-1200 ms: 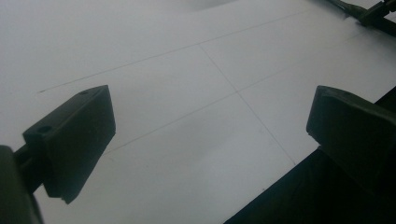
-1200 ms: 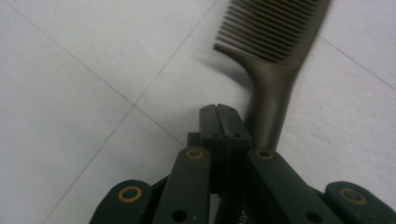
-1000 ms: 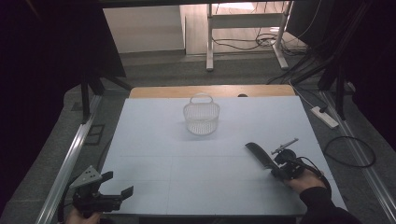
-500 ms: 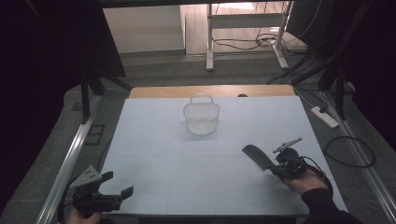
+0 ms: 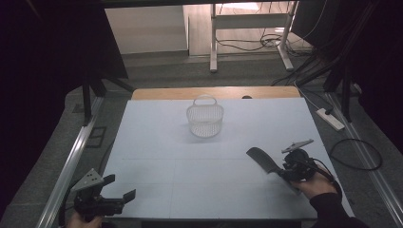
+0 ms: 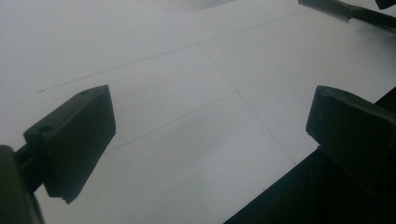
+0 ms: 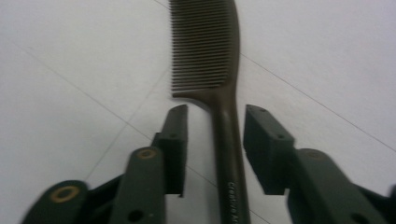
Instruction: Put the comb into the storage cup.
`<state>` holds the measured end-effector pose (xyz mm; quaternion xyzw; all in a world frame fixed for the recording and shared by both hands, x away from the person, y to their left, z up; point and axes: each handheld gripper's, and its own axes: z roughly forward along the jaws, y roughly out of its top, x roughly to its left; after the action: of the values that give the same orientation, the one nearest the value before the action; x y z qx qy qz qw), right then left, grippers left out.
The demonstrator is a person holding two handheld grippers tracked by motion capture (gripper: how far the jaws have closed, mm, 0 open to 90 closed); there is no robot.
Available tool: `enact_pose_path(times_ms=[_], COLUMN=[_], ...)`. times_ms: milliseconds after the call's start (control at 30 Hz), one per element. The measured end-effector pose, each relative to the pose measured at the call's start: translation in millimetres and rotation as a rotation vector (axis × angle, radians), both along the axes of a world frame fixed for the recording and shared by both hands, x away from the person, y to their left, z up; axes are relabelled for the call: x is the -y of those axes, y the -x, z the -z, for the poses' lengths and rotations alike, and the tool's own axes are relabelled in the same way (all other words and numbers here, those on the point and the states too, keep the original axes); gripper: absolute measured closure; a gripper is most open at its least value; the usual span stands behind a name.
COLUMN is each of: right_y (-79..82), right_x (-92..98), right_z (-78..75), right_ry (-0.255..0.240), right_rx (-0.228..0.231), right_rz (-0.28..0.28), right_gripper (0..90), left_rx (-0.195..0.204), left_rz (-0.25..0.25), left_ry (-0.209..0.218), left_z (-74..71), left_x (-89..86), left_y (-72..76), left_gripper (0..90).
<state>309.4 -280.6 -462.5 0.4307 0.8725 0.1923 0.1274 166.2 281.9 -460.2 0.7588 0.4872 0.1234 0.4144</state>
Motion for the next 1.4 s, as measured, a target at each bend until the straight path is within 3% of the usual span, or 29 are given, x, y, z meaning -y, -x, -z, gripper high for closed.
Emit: enact_pose_path(times_ms=[300, 700, 833, 1033, 1400], right_y=[-3.8, -5.7, -4.6, -4.7, -6.8], right_x=[6.4, 14.9, 17.4, 16.7, 19.4], right_z=[2.6, 1.7, 1.0, 4.3, 23.9], right_ry=[0.021, 0.001, -0.02, 0.003, 0.022], right_rx=[0.002, 0.01, 0.025, 0.024, -0.022], right_rz=[0.04, 0.049, 0.047, 0.043, 0.028], right_gripper=[27.2, 0.0, 0.0, 0.0, 0.0], left_rx=[-0.001, -0.002, -0.003, -0.003, -0.003], left_rz=[0.0, 0.001, 0.001, 0.001, 0.0], left_ry=[0.001, 0.002, 0.002, 0.002, 0.002], left_z=[0.0, 0.1, 0.1, 0.1, 0.1], left_x=[0.0, -0.1, 0.0, -0.1, -0.1], left_y=[-0.1, -0.2, -0.3, -0.4, -0.3], left_gripper=[2.5, 2.6, 2.6, 2.6, 2.6])
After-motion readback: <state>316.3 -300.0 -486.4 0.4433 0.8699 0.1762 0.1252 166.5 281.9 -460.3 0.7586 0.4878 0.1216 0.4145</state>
